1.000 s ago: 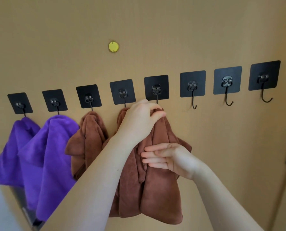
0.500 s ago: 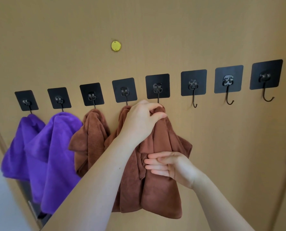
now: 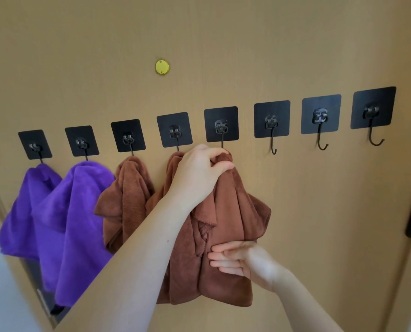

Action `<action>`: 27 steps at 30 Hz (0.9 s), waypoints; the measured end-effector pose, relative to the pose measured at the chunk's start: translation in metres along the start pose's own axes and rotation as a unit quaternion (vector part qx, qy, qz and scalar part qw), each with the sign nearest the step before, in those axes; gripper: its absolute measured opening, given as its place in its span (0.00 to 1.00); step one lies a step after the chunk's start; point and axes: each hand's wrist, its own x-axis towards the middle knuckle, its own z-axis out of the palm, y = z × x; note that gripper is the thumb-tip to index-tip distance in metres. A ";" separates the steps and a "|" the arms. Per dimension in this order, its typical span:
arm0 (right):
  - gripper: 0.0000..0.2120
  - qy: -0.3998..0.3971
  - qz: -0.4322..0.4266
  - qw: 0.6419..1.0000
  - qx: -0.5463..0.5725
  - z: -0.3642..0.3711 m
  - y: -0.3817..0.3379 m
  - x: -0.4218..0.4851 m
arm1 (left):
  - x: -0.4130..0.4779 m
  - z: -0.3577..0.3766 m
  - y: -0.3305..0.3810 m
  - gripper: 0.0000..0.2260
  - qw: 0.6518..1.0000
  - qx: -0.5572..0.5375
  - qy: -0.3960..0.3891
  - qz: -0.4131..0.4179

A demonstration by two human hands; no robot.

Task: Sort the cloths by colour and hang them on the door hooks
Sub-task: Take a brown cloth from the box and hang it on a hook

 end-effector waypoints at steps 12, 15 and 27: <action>0.12 0.027 0.016 0.998 -0.059 -0.002 0.016 0.003 | 0.001 0.000 0.001 0.08 1.000 0.011 -0.004 -0.002; 0.12 0.029 0.019 0.997 -0.064 -0.003 0.017 0.003 | 0.001 0.000 0.002 0.07 1.000 0.011 -0.006 -0.003; 0.12 0.044 0.068 0.991 -0.103 -0.012 0.029 0.000 | 0.000 0.001 0.003 0.09 1.000 0.020 -0.004 -0.006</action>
